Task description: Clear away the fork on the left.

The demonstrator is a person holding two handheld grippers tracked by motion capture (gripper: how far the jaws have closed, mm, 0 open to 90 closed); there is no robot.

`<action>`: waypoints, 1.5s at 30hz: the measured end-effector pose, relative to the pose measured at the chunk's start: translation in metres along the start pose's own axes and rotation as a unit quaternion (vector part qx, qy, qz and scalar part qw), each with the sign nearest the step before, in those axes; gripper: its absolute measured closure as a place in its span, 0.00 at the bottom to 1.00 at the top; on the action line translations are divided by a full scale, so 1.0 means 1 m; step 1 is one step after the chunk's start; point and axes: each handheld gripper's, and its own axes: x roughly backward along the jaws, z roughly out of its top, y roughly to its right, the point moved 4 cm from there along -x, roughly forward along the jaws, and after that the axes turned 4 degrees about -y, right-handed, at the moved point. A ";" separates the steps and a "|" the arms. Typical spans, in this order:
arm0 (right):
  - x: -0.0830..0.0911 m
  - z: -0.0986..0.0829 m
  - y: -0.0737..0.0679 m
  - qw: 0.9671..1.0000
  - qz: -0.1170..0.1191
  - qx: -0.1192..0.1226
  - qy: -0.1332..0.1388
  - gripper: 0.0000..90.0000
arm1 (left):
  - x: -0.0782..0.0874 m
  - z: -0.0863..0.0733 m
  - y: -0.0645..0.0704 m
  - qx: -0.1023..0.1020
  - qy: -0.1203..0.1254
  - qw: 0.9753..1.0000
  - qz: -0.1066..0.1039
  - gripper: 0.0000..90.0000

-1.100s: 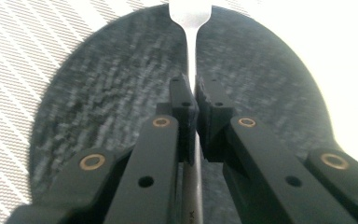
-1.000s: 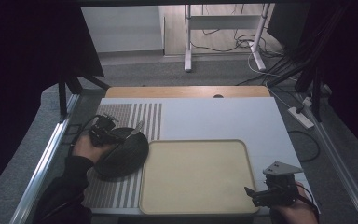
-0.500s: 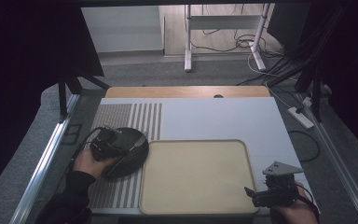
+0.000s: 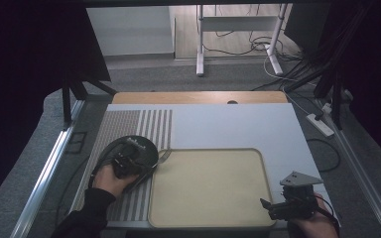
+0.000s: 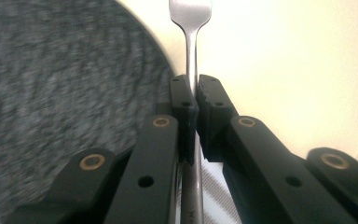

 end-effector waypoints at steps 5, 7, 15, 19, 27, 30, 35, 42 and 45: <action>0.000 0.000 0.000 1.000 0.003 -0.002 0.003 0.00 | -0.009 0.006 0.014 -0.002 -0.006 1.000 -0.004 0.94; 0.000 0.000 0.000 1.000 0.004 -0.002 0.004 0.00 | -0.011 0.008 0.019 -0.002 -0.007 1.000 -0.006 0.94; 0.000 0.000 0.000 1.000 0.004 0.002 0.001 0.00 | -0.024 0.017 0.045 -0.013 -0.009 1.000 -0.003 0.94; 0.000 0.000 -0.001 1.000 0.005 0.004 0.001 0.00 | -0.033 0.022 0.055 -0.021 -0.014 1.000 -0.003 0.94; 0.000 0.000 -0.001 1.000 0.005 0.007 0.000 0.00 | -0.056 0.024 0.063 -0.027 -0.035 0.999 0.012 0.94; 0.000 0.000 -0.001 1.000 0.006 0.007 0.001 0.00 | -0.062 0.021 0.062 -0.024 -0.048 0.998 0.013 0.94; 0.000 0.000 -0.001 1.000 0.006 0.008 0.001 0.00 | -0.063 0.019 0.063 -0.034 -0.050 0.998 0.012 0.92; -0.001 0.000 -0.002 1.000 0.006 0.008 -0.001 0.00 | -0.058 0.028 0.072 -0.069 -0.018 0.997 0.000 0.98; -0.001 0.000 -0.002 1.000 0.005 0.010 -0.002 0.00 | -0.070 0.028 0.075 -0.072 -0.046 0.996 0.003 0.99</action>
